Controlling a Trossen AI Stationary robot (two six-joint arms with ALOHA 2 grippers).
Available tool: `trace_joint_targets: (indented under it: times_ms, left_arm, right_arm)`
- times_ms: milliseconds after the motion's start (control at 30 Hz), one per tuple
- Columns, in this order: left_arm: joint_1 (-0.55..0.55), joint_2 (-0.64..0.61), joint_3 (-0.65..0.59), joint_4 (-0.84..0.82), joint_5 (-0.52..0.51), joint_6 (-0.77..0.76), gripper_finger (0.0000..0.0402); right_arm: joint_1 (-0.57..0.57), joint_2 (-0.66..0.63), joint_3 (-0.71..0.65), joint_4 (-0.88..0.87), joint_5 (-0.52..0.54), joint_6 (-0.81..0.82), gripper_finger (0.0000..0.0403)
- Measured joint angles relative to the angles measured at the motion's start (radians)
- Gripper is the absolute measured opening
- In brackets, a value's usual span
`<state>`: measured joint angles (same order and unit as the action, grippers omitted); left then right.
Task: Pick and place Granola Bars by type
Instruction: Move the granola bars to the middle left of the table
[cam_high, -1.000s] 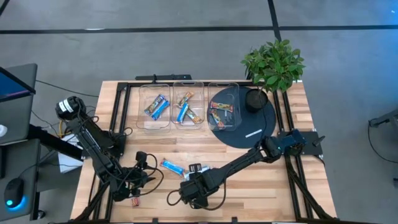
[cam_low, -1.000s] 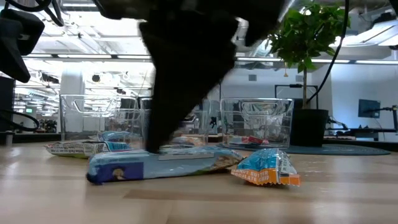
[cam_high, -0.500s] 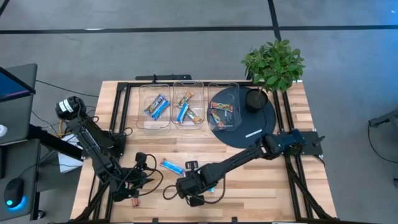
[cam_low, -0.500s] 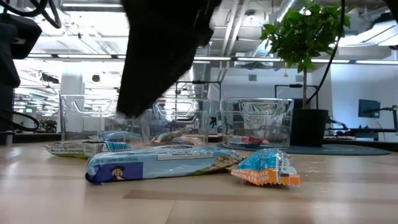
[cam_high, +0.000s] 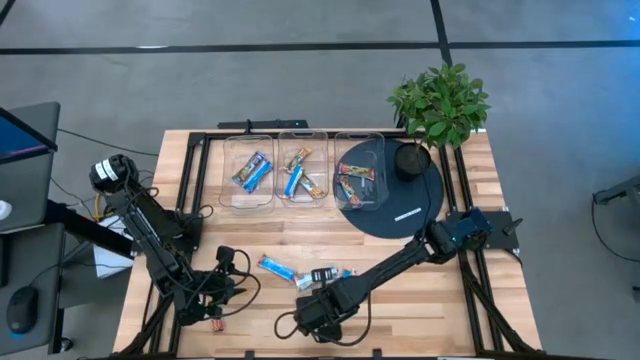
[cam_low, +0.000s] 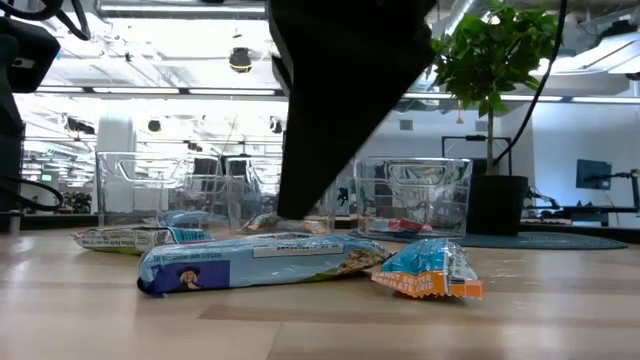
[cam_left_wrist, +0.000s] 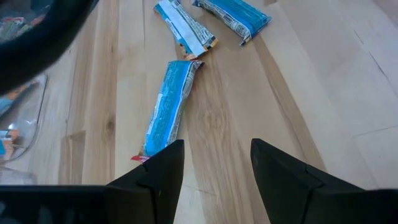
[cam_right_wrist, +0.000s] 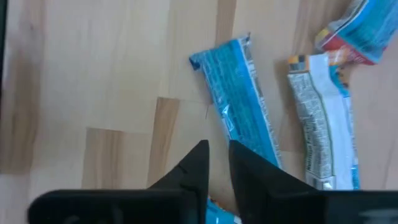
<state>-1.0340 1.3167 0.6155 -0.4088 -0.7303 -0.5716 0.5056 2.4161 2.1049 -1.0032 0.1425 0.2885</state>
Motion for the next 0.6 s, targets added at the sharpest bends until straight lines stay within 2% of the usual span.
trace_joint_targets:
  times_ms: [200,600]
  left_arm:
    - [0.0,0.0,0.0,0.0,-0.01,0.0,0.018]
    - [0.0,0.0,0.0,0.0,-0.011,-0.001,0.018]
  right_arm:
    - [-0.009,0.02,-0.001,-0.022,0.015,0.001,0.0004]
    - [-0.065,0.086,0.005,0.002,-0.015,0.002,0.0001]
